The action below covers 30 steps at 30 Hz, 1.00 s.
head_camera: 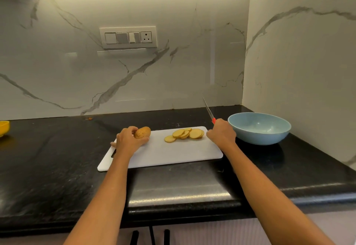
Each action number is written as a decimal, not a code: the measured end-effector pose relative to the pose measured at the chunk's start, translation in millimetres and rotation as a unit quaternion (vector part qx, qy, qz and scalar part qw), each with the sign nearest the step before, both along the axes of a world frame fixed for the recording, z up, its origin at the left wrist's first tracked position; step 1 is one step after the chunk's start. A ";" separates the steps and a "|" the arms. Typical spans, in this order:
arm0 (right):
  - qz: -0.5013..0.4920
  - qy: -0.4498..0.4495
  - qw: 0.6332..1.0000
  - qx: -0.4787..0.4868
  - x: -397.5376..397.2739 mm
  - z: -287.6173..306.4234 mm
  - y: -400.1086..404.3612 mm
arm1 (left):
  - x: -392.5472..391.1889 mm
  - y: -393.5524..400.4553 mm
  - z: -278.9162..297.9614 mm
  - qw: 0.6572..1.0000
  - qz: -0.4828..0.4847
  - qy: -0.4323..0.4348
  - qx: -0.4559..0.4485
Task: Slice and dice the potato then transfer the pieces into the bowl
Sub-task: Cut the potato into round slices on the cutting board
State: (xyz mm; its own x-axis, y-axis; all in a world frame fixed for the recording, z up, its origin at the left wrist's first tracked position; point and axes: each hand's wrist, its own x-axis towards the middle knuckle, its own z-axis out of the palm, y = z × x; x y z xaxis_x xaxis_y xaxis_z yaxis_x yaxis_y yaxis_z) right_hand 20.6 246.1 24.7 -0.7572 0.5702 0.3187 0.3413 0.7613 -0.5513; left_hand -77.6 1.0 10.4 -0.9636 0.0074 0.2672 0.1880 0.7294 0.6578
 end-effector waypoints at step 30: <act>-0.034 -0.061 0.995 0.067 53.0 -6.8 -14.2 | 48.3 -2.3 -6.9 0.999 -0.031 0.005 0.026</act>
State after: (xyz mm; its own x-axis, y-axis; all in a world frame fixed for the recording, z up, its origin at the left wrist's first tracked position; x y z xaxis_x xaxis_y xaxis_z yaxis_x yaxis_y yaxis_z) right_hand 73.6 232.0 17.9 -0.7561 0.5802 0.3029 0.4527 0.7979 -0.3981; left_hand -29.3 -1.3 3.4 -0.9593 0.0520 0.2777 0.2375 0.6807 0.6929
